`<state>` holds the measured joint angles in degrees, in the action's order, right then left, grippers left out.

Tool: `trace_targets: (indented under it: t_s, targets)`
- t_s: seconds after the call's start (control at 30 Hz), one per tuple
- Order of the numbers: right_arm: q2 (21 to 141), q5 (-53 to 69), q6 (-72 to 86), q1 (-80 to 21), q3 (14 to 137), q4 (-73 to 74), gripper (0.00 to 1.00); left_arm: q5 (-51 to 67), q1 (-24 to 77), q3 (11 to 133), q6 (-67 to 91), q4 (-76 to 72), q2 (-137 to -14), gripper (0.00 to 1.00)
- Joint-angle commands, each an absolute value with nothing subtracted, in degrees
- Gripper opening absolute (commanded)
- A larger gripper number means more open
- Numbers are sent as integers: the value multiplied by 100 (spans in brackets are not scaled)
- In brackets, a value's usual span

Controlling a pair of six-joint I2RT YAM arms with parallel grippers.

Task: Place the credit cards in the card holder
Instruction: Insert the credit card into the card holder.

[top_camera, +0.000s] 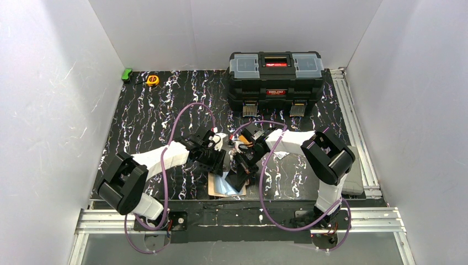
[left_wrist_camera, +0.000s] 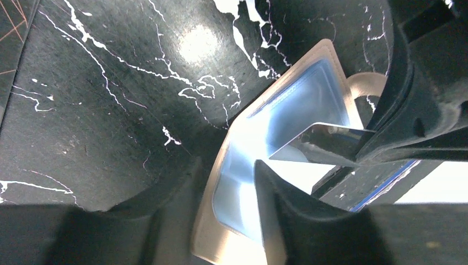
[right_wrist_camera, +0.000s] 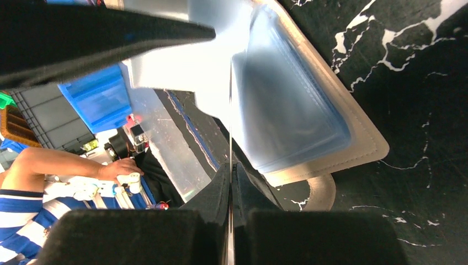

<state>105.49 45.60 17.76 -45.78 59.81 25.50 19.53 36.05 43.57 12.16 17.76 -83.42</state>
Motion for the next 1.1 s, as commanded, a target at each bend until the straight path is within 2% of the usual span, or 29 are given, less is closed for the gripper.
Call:
trace_targets:
  t_s: [0.0,0.13,0.47,1.07]
  targets:
    - [10413,4587,1726,-4562,6056,2471,1,2017,3599,4488,994,2073,-8310,34]
    - [10164,4613,1799,-4359,5679,2346,1,2030,3602,4485,933,2161,-8244,28]
    - [9988,4595,1677,-4227,5290,2445,1,2098,3602,4411,941,2130,-8136,27]
    - [10574,5130,1424,-4454,5716,2770,1,2135,3596,4419,978,2022,-8040,27]
